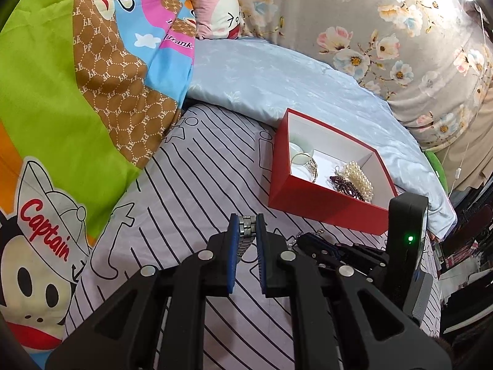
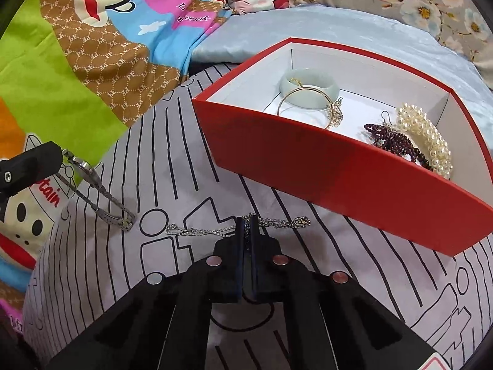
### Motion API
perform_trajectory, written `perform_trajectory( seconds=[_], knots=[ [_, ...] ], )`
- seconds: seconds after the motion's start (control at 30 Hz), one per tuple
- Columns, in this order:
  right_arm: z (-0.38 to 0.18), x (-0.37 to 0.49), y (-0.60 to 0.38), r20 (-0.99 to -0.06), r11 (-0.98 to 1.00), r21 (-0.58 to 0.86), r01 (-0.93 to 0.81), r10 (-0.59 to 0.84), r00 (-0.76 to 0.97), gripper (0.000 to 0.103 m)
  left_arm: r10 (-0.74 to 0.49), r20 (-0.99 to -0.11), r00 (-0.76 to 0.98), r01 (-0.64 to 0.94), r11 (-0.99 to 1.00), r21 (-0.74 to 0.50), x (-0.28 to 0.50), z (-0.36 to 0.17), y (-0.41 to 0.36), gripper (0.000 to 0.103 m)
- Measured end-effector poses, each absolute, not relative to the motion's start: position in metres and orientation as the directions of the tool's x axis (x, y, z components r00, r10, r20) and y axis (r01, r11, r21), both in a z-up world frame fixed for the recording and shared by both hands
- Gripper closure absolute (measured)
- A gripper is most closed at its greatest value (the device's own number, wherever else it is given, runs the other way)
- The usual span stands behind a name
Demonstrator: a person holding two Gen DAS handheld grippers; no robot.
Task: Organize jewelry
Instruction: 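Lift the watch with left gripper while right gripper grasps the silver chain necklace, then carry the watch and chain necklace over the red box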
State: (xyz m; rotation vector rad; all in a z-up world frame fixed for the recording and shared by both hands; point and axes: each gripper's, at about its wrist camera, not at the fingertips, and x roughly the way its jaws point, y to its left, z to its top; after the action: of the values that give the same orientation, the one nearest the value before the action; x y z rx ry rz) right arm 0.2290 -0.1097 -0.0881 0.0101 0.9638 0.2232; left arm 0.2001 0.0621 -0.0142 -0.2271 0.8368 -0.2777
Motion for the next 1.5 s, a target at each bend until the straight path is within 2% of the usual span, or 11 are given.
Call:
perform_trajectory(
  seconds=[0.2,0.63,1.13,1.5],
  knots=[
    [-0.072,0.218,-0.119,-0.789,0.977,0.130,-0.170,0.206,0.579,0.101,-0.332,-0.696,0.636,0.159,0.940,-0.303,0.200,-0.014,0.059,0.093],
    [0.008,0.185,-0.157,-0.696,0.982,0.139,-0.125,0.187,0.693,0.101,-0.374,-0.673,0.638,0.222,0.926,-0.304,0.199,0.004,0.030,0.093],
    [0.103,0.195,-0.207,-0.585,0.992,0.098,-0.079,0.122,0.802,0.101,-0.430,-0.600,0.675,0.344,0.902,-0.259,0.228,0.067,-0.028,0.093],
    [0.107,0.241,-0.237,-0.589,0.995,0.097,-0.036,0.086,0.804,0.101,-0.454,-0.561,0.693,0.395,0.889,-0.231,0.276,0.092,-0.076,0.093]
  ],
)
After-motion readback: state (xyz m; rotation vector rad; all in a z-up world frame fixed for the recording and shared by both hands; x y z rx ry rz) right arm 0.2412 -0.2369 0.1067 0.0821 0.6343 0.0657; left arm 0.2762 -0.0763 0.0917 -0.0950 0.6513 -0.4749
